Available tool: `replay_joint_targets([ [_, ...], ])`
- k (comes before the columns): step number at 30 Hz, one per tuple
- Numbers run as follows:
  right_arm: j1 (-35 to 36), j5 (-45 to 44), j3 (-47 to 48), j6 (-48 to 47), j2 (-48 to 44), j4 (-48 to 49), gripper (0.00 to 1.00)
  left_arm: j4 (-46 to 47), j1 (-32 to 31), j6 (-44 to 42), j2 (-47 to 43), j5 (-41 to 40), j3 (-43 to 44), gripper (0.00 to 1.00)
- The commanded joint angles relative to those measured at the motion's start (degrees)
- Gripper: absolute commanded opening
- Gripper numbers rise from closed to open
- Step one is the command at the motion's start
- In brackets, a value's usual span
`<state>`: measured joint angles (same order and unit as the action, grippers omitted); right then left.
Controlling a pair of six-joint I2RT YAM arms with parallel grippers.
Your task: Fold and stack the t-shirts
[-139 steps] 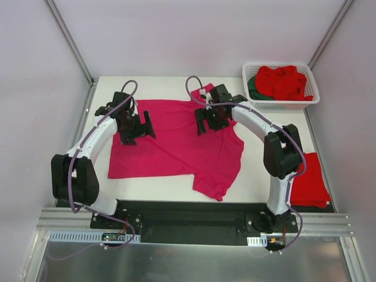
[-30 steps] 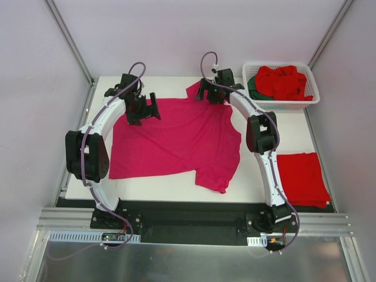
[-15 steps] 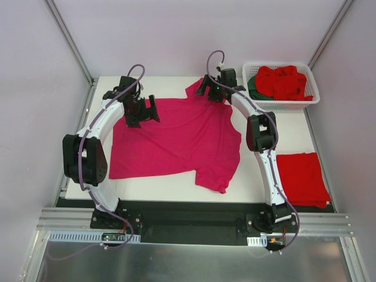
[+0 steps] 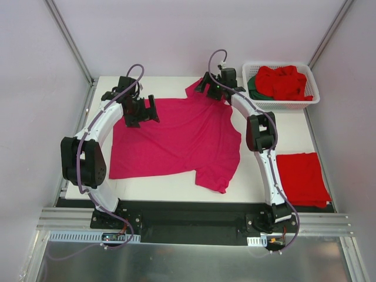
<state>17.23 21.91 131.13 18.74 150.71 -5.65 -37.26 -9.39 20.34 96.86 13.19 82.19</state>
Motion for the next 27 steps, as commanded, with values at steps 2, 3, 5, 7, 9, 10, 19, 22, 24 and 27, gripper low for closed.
replay_joint_targets([
  [2, -0.36, 5.34, -4.91, -0.01, -5.07, 10.65, 0.96, 0.25, -0.28, -0.21, -2.82, 0.78, -0.54, 0.99],
  [3, -0.19, 4.9, -7.01, -1.24, -7.34, 10.92, 0.96, 0.34, -0.28, -0.12, -2.9, 0.87, -0.54, 0.98],
  [5, 0.69, 3.84, -13.16, -6.92, -15.16, 9.97, 0.96, 0.25, -0.28, -0.3, -2.99, 1.13, -0.54, 0.98],
  [7, 2.7, 0.01, -16.33, -12.82, -20.7, 5.94, 0.96, 0.34, -0.37, -0.47, -3.34, 1.31, -0.63, 0.98],
  [9, 4.73, -5.8, -18.89, -22.98, -28.26, -5.57, 0.96, 0.34, -0.37, -0.65, -4.13, 1.14, -1.15, 0.98],
  [10, 6.57, -9.92, -20.29, -25.31, -30.72, -8.12, 0.96, 0.34, -0.28, -0.74, -4.48, 0.87, -1.77, 0.99],
  [19, 10.97, -19.16, -33.56, -36.3, -42.51, -23.43, 0.96, 0.08, -0.72, -1.27, -5.36, -3.78, -4.32, 0.99],
  [22, 13.17, -27.85, -37.25, -41.31, -43.92, -25.99, 0.96, -0.1, -0.81, -1.79, -4.66, -5.8, -3.63, 0.99],
  [24, 13.96, -31.3, -37.62, -42.56, -43.84, -27.74, 0.96, -1.23, -0.81, -2.84, -3.35, -8.17, -2.48, 0.99],
  [27, 14.05, -32.89, -37.61, -43.26, -43.14, -29.41, 0.96, -2.64, -0.81, -3.99, -1.76, -12.83, 0.07, 0.99],
])
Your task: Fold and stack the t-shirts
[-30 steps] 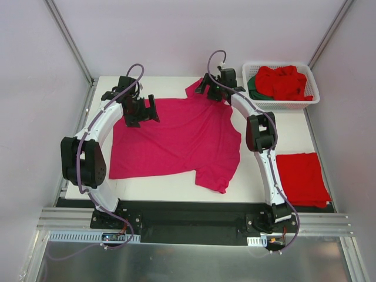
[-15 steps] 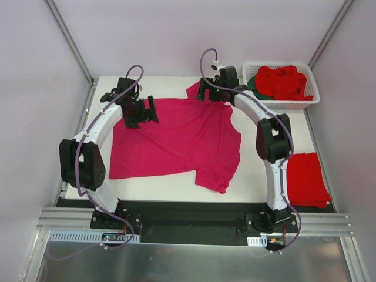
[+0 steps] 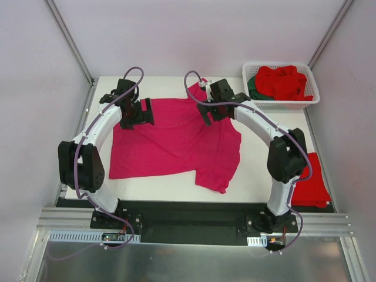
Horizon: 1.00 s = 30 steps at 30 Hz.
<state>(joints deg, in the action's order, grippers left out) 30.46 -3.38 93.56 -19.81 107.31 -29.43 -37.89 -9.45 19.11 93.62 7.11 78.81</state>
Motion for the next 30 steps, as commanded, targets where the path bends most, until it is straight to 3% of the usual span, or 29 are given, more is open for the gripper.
replay_joint_targets([
  [1, 0.92, -8.57, -0.13, -4.97, 0.53, -6.07, 0.96, -3.06, -0.83, -2.94, 1.82, -10.68, 4.07, 0.99],
  [10, 1.89, -16.3, -6.01, -0.76, 2.73, -7.84, 0.96, -5.62, -1.53, -2.85, 5.6, -13.35, 4.69, 0.99],
  [19, 1.97, -10.34, -17.43, 3.64, -0.08, -0.02, 0.96, -5.62, -2.32, -2.85, 6.13, -12.39, 4.25, 0.99],
  [30, 1.18, -2.44, -23.24, 6.1, 0.27, 4.47, 0.96, -5.53, -3.47, -3.29, 6.83, -13.79, 3.81, 0.99],
])
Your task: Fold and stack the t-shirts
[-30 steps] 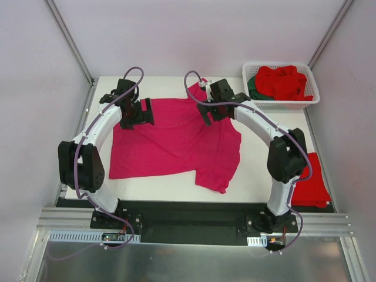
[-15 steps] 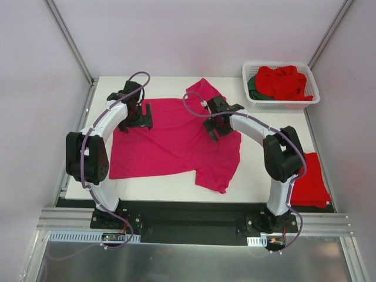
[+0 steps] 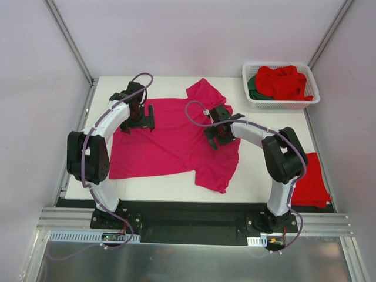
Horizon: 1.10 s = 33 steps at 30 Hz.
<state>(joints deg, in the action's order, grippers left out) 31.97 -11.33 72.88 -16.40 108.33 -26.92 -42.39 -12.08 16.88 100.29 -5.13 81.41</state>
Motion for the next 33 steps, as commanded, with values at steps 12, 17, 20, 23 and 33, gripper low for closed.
replay_joint_targets([
  [12, -1.47, 5.54, -4.95, 6.47, -0.32, -1.64, 0.96, -1.03, -1.63, -1.59, -0.62, -3.14, 0.42, 0.99],
  [17, -1.38, 1.05, -3.45, 6.65, -2.69, -7.53, 0.96, -1.03, -1.55, -1.59, -0.8, -3.22, 0.33, 0.99],
  [20, -1.03, -1.4, -2.13, 7.17, -3.48, -10.69, 0.96, -1.03, -1.63, -1.59, -0.89, -3.05, 0.33, 0.99],
  [23, -0.07, -6.15, 0.06, 7.0, -3.13, -15.44, 0.96, -1.11, -1.72, -1.68, -1.06, -3.05, 0.16, 0.99],
  [33, 0.64, -3.17, -1.51, 8.14, -3.74, -18.52, 0.96, -1.11, -1.72, -1.68, -1.06, -3.05, 0.33, 0.99],
])
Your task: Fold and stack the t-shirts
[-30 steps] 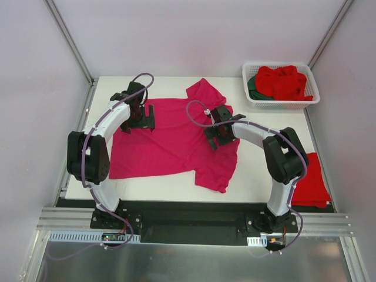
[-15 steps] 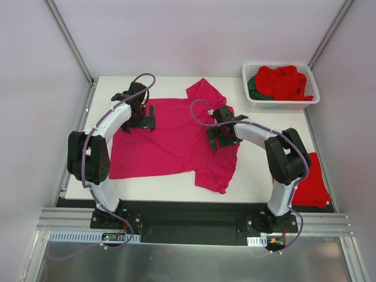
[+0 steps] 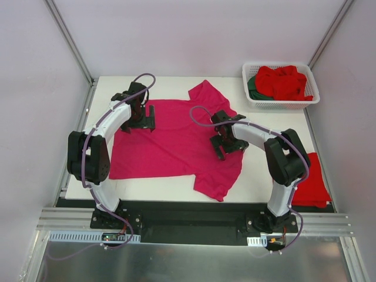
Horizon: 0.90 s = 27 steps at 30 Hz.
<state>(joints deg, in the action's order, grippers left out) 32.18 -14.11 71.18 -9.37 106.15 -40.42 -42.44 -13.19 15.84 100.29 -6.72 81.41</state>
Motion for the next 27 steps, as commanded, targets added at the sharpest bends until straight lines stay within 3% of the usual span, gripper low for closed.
replay_joint_targets([
  [1, 0.6, -0.74, -0.07, 1.28, -1.91, -5.1, 0.96, -0.98, -0.52, -0.63, -1.06, -1.45, 0.33, 0.99],
  [6, 1.3, -3.46, -1.04, 2.59, -6.21, -6.24, 0.96, -1.07, -0.7, -0.63, -1.32, -1.36, 0.33, 0.99],
  [11, 4.11, -7.16, -3.32, 4.97, -17.0, -4.49, 0.96, -1.42, -1.75, -0.19, -3.52, -2.24, 0.59, 0.99],
  [18, 9.03, -1.72, -6.75, 4.8, -26.77, -0.45, 0.96, -3.53, -6.23, 0.95, -7.56, -4.62, 0.16, 0.99],
  [23, 15.7, -0.3, -12.1, 7.95, -30.91, 1.75, 0.99, -3.62, -8.87, 3.67, -11.95, 0.57, -6.94, 0.99],
  [27, 22.12, -2.84, -19.04, 11.47, -34.16, 4.91, 0.88, -3.53, -10.28, 5.34, -19.4, -0.31, -12.93, 0.99],
])
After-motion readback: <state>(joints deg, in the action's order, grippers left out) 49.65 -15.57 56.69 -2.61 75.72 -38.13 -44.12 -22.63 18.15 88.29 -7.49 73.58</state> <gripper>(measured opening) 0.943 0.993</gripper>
